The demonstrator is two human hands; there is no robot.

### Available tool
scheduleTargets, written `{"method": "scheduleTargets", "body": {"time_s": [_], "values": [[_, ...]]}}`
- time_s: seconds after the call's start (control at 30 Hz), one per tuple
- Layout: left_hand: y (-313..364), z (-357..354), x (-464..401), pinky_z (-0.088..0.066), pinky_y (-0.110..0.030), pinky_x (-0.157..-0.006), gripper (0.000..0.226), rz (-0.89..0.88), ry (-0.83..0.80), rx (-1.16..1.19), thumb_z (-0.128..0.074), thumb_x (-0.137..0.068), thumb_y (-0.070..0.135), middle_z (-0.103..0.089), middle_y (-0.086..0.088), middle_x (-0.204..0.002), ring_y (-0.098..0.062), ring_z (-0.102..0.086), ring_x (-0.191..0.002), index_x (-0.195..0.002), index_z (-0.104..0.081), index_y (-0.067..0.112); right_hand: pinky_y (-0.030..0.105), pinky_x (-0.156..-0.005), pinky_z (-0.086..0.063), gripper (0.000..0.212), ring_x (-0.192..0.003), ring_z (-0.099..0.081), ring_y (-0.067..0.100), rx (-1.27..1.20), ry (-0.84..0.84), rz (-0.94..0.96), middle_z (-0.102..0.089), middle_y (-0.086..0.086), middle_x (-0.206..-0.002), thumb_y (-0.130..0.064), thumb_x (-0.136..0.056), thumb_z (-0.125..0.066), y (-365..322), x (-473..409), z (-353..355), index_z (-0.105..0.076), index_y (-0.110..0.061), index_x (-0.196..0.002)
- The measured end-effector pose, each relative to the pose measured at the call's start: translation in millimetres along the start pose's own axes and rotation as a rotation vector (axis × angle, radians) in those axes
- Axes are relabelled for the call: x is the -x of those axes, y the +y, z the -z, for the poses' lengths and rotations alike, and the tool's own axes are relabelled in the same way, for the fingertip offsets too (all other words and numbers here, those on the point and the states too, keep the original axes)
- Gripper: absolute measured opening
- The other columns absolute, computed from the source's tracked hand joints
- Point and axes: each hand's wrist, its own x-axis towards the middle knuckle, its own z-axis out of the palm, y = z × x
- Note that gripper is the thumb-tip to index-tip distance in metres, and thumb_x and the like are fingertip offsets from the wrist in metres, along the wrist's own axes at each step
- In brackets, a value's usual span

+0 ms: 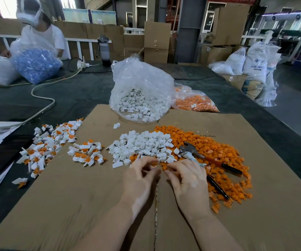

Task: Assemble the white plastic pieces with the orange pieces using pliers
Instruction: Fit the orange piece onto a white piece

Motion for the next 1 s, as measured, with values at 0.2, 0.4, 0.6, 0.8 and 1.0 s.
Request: {"method": "scheduleTargets", "body": {"time_s": [0.2,0.4,0.6,0.8,1.0], "values": [[-16,58,-27,-0.034,-0.010,-0.086,0.012,0.009,0.409,-0.297,-0.063,-0.085,0.004,-0.044,0.000,-0.093,-0.019,-0.052,-0.098,-0.088,-0.068,0.015,0.033,-0.072,-0.036,0.015,-0.076,-0.060,0.021,0.064,0.072,-0.090,-0.063,-0.003,-0.076,-0.002,-0.071,-0.078,1,-1,-5,-0.070,-0.013,-0.077],[-32,89,-42,-0.029,-0.039,-0.100,0.020,0.164,0.496,-0.676,-0.055,-0.092,0.016,-0.047,-0.013,-0.120,-0.030,-0.032,-0.118,-0.108,-0.068,0.013,0.039,-0.072,-0.040,0.019,-0.076,-0.063,0.026,0.179,0.078,-0.131,-0.065,0.000,-0.076,0.002,-0.066,-0.079,2,1,-9,-0.072,-0.012,-0.077],[-26,81,-44,-0.021,-0.047,-0.105,0.034,0.174,0.482,-0.777,-0.051,-0.092,0.010,-0.041,-0.005,-0.138,-0.027,-0.023,-0.131,-0.122,-0.060,0.023,0.041,-0.069,-0.042,0.018,-0.073,-0.062,0.027,0.251,0.057,-0.136,-0.064,0.001,-0.075,-0.002,-0.064,-0.081,4,1,-12,-0.071,-0.013,-0.075],[-17,43,-30,-0.030,-0.030,-0.087,0.015,-0.204,0.222,-0.649,-0.067,-0.083,0.018,-0.061,-0.002,-0.095,-0.023,-0.045,-0.101,-0.097,-0.069,0.015,0.041,-0.075,-0.039,0.016,-0.072,-0.060,0.025,0.328,0.008,-0.132,-0.063,-0.001,-0.070,-0.017,-0.060,-0.082,4,3,-13,-0.068,-0.015,-0.067],[-15,17,-22,-0.012,-0.028,-0.074,0.023,-0.187,0.018,-1.024,-0.051,-0.087,0.052,-0.060,0.017,-0.100,-0.010,-0.040,-0.101,-0.101,-0.059,0.036,0.039,-0.074,-0.037,0.022,-0.065,-0.057,0.025,0.357,-0.029,-0.114,-0.060,0.000,-0.064,-0.014,-0.059,-0.087,4,3,-13,-0.066,-0.016,-0.063]]}}
